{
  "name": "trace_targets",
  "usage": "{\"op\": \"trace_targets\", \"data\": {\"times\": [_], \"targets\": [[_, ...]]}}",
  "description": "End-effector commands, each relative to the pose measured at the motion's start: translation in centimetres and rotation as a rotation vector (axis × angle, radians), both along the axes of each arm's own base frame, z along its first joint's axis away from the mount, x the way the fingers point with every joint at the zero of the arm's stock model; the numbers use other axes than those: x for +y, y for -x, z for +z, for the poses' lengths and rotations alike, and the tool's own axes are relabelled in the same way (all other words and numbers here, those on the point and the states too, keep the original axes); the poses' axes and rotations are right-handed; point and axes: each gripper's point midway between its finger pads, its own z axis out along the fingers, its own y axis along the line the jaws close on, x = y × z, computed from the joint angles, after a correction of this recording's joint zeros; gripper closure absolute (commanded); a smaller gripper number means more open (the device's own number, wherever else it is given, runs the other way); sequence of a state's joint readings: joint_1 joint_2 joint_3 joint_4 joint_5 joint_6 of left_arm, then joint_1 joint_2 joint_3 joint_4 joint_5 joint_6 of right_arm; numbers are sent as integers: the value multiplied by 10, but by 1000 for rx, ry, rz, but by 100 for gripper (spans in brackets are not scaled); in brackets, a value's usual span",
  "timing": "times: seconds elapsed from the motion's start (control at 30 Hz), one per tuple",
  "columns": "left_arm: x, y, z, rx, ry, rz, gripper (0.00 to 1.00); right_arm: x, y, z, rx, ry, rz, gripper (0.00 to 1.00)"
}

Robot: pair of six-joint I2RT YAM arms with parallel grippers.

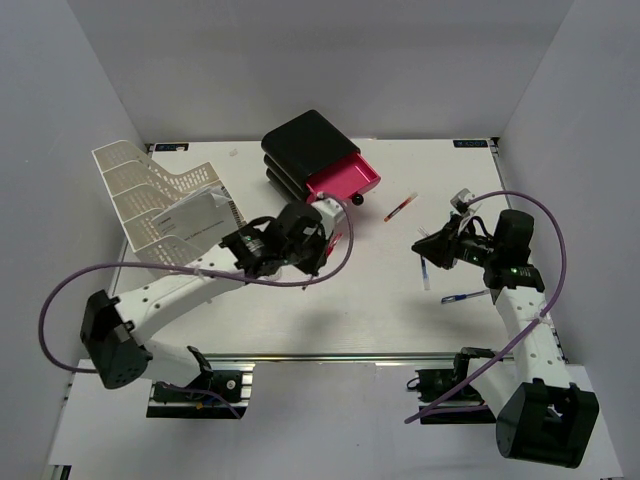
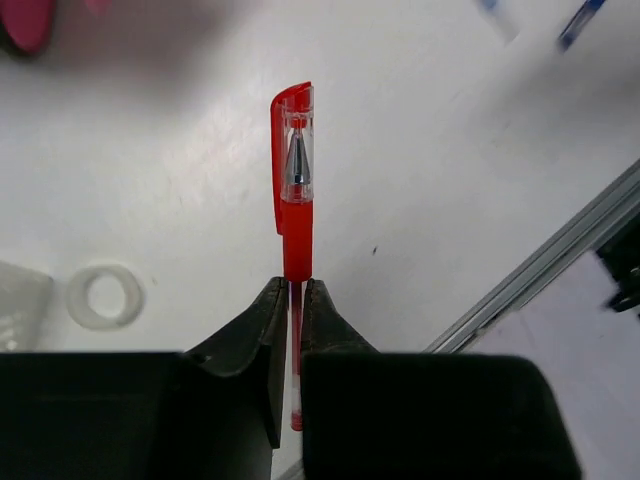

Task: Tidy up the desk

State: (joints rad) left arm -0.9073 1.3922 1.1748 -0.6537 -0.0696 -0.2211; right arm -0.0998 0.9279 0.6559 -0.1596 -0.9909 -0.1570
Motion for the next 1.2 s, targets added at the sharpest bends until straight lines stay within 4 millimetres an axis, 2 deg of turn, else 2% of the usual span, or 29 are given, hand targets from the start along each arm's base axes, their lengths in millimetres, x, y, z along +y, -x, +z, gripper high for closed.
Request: {"op": "trace_targets", "data": {"times": [0.0,0.07,0.1,0.13,0.2,0.23,0.4,0.43,0.47,0.6,0.7,0.73,0.77,0.8,0.97,1.0,1.17], "targets": [[-17,-11,73,-155,131,-64,100,-2,-2,14,-54,1,1,83],[-22,-21,89,-209,138,-60,100,-3,-4,15,-58,3,-5,100],[-22,-34,88,-224,117,-60,100,-5,-5,15,-59,6,-15,100],[-30,-41,109,-262,143,-67,100,-6,-5,15,-60,6,-18,100],[-36,-57,120,-333,102,-87,100,-7,-5,15,-61,7,-26,100],[-47,-69,129,-365,95,-101,100,-8,-6,16,-62,8,-30,100],[-69,-115,147,-497,15,-143,100,-13,-8,15,-61,14,-60,100],[-75,-127,134,-488,-16,-143,100,-14,-9,16,-64,16,-68,100],[-78,-138,146,-516,-9,-132,100,-15,-9,17,-64,16,-69,100],[-83,-170,143,-565,-53,-98,100,-16,-9,18,-69,15,-71,100],[-76,-193,136,-585,-80,-49,100,-16,-8,19,-70,13,-72,100],[-68,-204,134,-584,-85,-22,100,-17,-8,20,-70,11,-74,100],[-71,-208,130,-583,-85,-15,100,-17,-9,19,-70,11,-76,100],[-67,-215,129,-581,-88,5,100,-18,-9,20,-71,12,-79,100],[-69,-231,118,-591,-91,4,100,-19,-9,21,-70,8,-83,100],[-64,-235,116,-589,-97,13,100,-19,-8,20,-70,8,-83,100],[-65,-242,103,-573,-106,9,97,-22,-9,22,-71,5,-92,100]]}}
